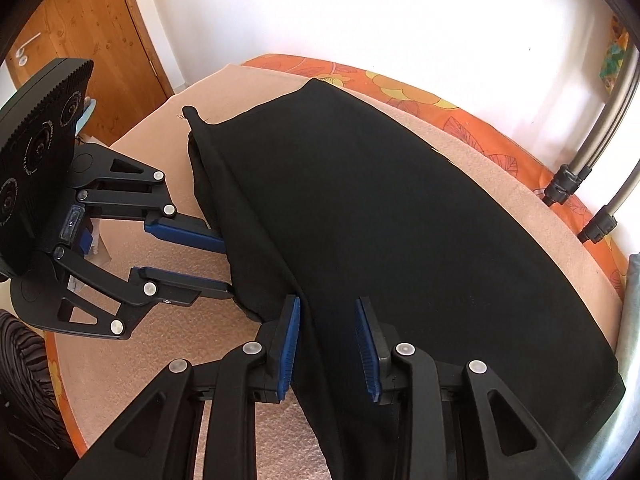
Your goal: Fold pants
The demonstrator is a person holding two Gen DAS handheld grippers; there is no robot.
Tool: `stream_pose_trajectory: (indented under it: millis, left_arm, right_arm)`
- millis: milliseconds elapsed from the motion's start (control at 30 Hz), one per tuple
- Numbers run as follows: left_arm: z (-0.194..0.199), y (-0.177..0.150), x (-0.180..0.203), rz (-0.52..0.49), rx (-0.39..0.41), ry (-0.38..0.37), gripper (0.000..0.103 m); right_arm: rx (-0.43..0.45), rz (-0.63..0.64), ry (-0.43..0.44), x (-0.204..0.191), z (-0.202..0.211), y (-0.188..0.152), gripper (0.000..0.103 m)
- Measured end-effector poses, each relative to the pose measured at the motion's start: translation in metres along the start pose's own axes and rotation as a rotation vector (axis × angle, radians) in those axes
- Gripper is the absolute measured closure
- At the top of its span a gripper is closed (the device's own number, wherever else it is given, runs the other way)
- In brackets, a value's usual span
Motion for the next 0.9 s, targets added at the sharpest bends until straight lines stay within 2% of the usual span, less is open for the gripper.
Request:
stream_pose_trajectory:
  millis: [33,67,100,133,167,200,300,433,600,700,800,900]
  left_arm:
    - [-0.001,0.001,0.003,-0.004,-0.003,-0.005,0.071]
    - [-0.004,0.002,0.006,-0.014,-0.010,-0.006,0.058]
    - [-0.008,0.002,0.009,-0.033,-0.020,0.001,0.053]
    - [-0.013,0.002,0.011,-0.057,-0.030,0.019,0.054]
    - [-0.018,0.002,0.012,-0.076,-0.045,0.036,0.055]
    - [-0.022,0.000,0.013,-0.086,-0.064,0.030,0.071]
    - [-0.027,-0.002,0.015,-0.065,-0.094,-0.009,0.093]
    - [-0.014,-0.009,0.024,-0.011,-0.117,-0.114,0.096]
    - [-0.009,-0.033,0.019,0.034,-0.191,-0.129,0.096]
    - [0.001,-0.040,0.017,0.051,-0.201,-0.128,0.096]
    - [0.020,-0.040,0.018,0.035,-0.165,-0.125,0.096]
    - [0.040,-0.033,0.005,0.071,-0.100,-0.102,0.096]
  right_arm:
    - [0.003,-0.004,0.000,0.001,0.002,-0.001,0.073]
    - [0.003,-0.005,-0.003,0.003,0.003,-0.001,0.073]
    - [0.000,-0.008,-0.011,0.006,0.002,0.000,0.073]
    - [-0.001,-0.011,-0.016,0.008,0.003,-0.001,0.073]
    - [0.001,-0.015,-0.015,0.008,0.006,-0.002,0.073]
    - [0.004,-0.017,-0.013,0.006,0.011,-0.006,0.073]
    - [0.005,-0.013,-0.027,0.008,0.018,-0.011,0.071]
    - [-0.013,-0.018,-0.049,0.013,0.019,-0.021,0.070]
    - [-0.055,0.002,-0.101,0.020,0.005,-0.033,0.070]
    - [-0.071,-0.002,-0.132,0.024,0.000,-0.039,0.070]
    - [-0.028,-0.007,-0.109,0.016,0.007,-0.033,0.070]
    - [0.030,0.020,-0.058,-0.006,0.015,-0.020,0.070]
Point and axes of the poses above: each gripper's, at about its wrist camera, not at the fingertips, and z roughly against the way its jaws point, x to its right, y to its top, the point moved 8 cm from there along -z, roughly the way its jaws point, and after that the axes turned 9 degrees about z, right-handed, at the moved point
